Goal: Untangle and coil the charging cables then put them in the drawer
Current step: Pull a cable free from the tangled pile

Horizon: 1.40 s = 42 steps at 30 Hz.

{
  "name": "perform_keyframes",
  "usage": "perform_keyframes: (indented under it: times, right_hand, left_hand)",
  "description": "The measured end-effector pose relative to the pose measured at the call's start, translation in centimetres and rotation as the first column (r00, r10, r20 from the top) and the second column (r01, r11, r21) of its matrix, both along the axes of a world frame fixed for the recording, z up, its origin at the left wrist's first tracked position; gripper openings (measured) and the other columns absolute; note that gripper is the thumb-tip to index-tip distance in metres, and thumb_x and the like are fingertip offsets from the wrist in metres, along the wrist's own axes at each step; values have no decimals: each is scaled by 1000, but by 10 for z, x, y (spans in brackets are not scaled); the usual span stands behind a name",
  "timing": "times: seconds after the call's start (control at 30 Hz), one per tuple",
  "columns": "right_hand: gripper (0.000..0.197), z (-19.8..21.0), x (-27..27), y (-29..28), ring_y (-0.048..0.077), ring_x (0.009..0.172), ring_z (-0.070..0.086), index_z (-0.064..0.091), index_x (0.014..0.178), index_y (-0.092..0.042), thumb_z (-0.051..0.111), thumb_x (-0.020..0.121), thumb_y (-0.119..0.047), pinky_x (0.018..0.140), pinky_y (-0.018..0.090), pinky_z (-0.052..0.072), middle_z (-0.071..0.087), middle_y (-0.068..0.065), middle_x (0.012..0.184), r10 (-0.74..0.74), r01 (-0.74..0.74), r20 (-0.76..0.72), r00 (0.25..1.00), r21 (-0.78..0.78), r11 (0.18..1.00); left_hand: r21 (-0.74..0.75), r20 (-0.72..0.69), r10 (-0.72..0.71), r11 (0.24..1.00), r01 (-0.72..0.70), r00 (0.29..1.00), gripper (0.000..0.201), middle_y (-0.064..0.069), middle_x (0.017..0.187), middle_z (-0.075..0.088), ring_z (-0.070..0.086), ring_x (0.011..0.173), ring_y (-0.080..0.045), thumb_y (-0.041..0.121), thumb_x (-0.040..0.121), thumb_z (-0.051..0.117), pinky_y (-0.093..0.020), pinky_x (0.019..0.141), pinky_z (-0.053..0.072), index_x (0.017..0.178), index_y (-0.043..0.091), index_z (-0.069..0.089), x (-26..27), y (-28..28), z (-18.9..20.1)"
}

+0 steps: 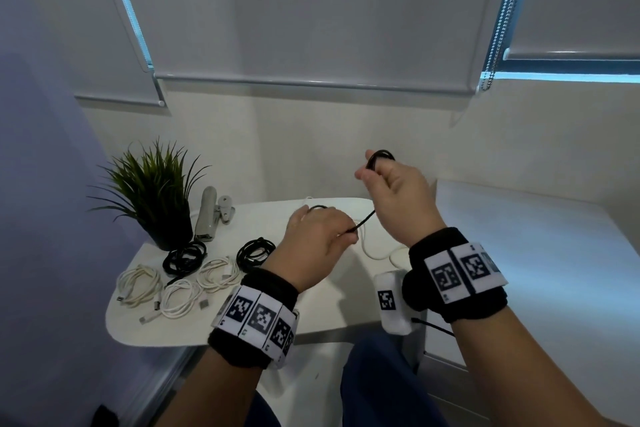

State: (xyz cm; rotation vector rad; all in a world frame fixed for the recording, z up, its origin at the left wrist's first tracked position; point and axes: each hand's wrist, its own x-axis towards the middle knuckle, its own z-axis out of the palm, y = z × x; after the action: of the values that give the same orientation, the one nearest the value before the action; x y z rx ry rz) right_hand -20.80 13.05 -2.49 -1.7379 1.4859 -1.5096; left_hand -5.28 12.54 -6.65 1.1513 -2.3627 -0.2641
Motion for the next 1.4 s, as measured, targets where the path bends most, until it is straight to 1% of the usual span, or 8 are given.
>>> perform_keyframes:
  times: [0.13, 0.37, 0.5, 0.57, 0.67, 0.83, 1.07, 1.4]
  right_hand:
    - [21, -1, -1, 1, 10, 59, 51, 58, 80, -2, 48, 95, -12, 58, 24, 36, 64, 10, 73, 56, -24, -307, 950, 109, 994]
    - [32, -3, 6, 7, 16, 67, 57, 64, 79, -20, 44, 97, -37, 73, 34, 48, 57, -12, 64, 281, -194, -205, 938, 363, 911]
    - [32, 1, 10, 13, 19, 54, 52, 59, 72, -14, 45, 99, -24, 65, 29, 52, 49, -11, 46, 322, -320, 43, 946, 303, 898]
    - [33, 5, 11, 14, 24, 52, 42, 53, 72, -7, 40, 101, -16, 54, 21, 50, 41, 4, 47, 324, -382, 243, 914, 250, 890]
    - [33, 8, 11, 13, 15, 45, 36, 49, 72, -6, 37, 102, -17, 59, 27, 51, 35, 5, 54, 335, -487, 505, 795, 202, 850]
    - [34, 11, 7, 13, 14, 47, 42, 49, 73, -5, 37, 102, -18, 60, 29, 52, 39, 3, 57, 351, -584, 702, 619, 113, 804]
    - [19, 5, -4, 10, 7, 63, 57, 69, 88, -11, 51, 95, -14, 64, 18, 39, 63, -6, 65, 309, -385, 304, 901, 237, 892]
    - [17, -1, 0, 3, 3, 45, 49, 71, 81, -3, 60, 91, -12, 49, 16, 40, 65, 4, 67, 134, -168, 140, 981, 261, 951]
  left_hand:
    - [-240, 50, 181, 957, -164, 982, 17, 15, 95, 55, 48, 109, -13, 35, 95, 50, -39, 100, 19, 93, 28, 65, 8, -4, 10]
    - [-350, -57, 353, 869, -349, 934, 15, 16, 93, 67, 42, 130, -20, 34, 95, 49, -54, 108, -1, 90, 30, 62, 18, -8, 14]
    - [-89, -301, 321, 928, -361, 898, 17, 13, 84, 63, 55, 101, -8, 28, 98, 46, -44, 109, 21, 87, 28, 58, 16, -10, 14]
    - [102, -497, 248, 968, -228, 831, 19, 9, 71, 60, 53, 67, -3, 24, 98, 47, -27, 80, 42, 82, 28, 56, 14, -8, 15]
    - [204, -600, 183, 976, -72, 778, 24, 5, 63, 49, 48, 58, 2, 27, 100, 41, -12, 60, 38, 87, 32, 60, 7, 0, 17]
    - [256, -641, 121, 965, 62, 758, 36, 14, 58, 43, 40, 60, -5, 47, 93, 34, -14, 61, 37, 83, 29, 63, 1, 2, 17]
    - [132, -493, 121, 989, -63, 862, 36, -1, 63, 42, 35, 55, -7, 38, 100, 34, -19, 54, 30, 72, 19, 46, 11, -3, 24]
    - [172, -450, 178, 979, -111, 875, 25, 7, 62, 46, 41, 54, -4, 32, 99, 42, -18, 54, 33, 82, 19, 54, 13, -5, 24]
